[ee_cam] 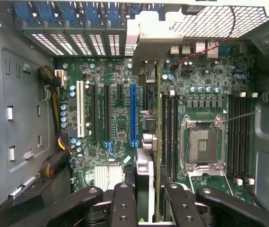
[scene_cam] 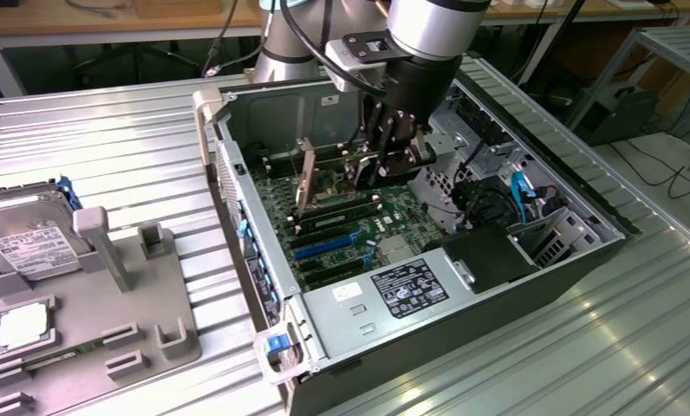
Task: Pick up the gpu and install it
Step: 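Insert the gpu into the slot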
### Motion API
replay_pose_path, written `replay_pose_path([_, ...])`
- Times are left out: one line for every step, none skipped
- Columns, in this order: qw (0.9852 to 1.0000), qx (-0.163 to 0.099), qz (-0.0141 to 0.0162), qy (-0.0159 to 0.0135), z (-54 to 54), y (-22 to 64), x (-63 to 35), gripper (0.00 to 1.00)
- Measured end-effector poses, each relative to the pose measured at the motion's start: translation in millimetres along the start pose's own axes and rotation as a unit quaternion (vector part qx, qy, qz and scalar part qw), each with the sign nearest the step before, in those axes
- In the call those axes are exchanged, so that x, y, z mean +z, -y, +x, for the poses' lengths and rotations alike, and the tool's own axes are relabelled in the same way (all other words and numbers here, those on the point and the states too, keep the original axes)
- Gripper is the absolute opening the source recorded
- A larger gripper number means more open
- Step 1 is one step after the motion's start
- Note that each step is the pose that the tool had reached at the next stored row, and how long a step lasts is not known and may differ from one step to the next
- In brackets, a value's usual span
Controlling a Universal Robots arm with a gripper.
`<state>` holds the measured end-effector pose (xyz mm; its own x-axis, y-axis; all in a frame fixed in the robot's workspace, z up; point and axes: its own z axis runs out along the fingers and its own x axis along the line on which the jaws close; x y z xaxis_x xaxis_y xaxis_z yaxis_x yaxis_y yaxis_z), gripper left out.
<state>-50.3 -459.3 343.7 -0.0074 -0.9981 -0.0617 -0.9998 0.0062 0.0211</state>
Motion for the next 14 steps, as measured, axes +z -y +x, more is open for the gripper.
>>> replay_pose_path([1.0, 0.0, 0.0, 0.0001, 0.1, -0.8, 0.4, 0.28])
replay_pose_path([1.0, 0.0, 0.0, 0.0002, 0.1, -1.6, 0.8, 0.28])
replay_pose_path([1.0, 0.0, 0.0, 0.0002, 0.1, -2.2, 1.0, 0.28])
replay_pose_path([1.0, 0.0, 0.0, 0.0001, 0.1, -2.7, 1.1, 0.28])
replay_pose_path([1.0, 0.0, 0.0, 0.0002, 0.1, -3.2, 1.4, 0.28])
replay_pose_path([1.0, 0.0, 0.0, 0.0003, 0.1, -3.6, 1.7, 0.28])
replay_pose_path([1.0, 0.0, 0.0, 0.0003, 0.1, -4.1, 2.0, 0.28])
replay_pose_path([1.0, 0.0, 0.0, 0.0003, 0.2, -4.4, 2.3, 0.28])
replay_pose_path([1.0, 0.0, 0.0, 0.0002, 0.2, -4.7, 2.6, 0.28])
replay_pose_path([1.0, 0.0, 0.0, 0.0002, 0.2, -4.8, 2.8, 0.28])
replay_pose_path([1.0, 0.0, 0.0, 0.0002, 0.2, -4.9, 3.1, 0.28])
replay_pose_path([1.0, 0.0, 0.0, 0.0003, 0.2, -5.0, 3.4, 0.28])
replay_pose_path([1.0, 0.0, 0.0, 0.0003, 0.3, -5.1, 3.9, 0.28])
replay_pose_path([1.0, 0.0, 0.0001, 0.0003, 0.3, -5.2, 4.3, 0.28])
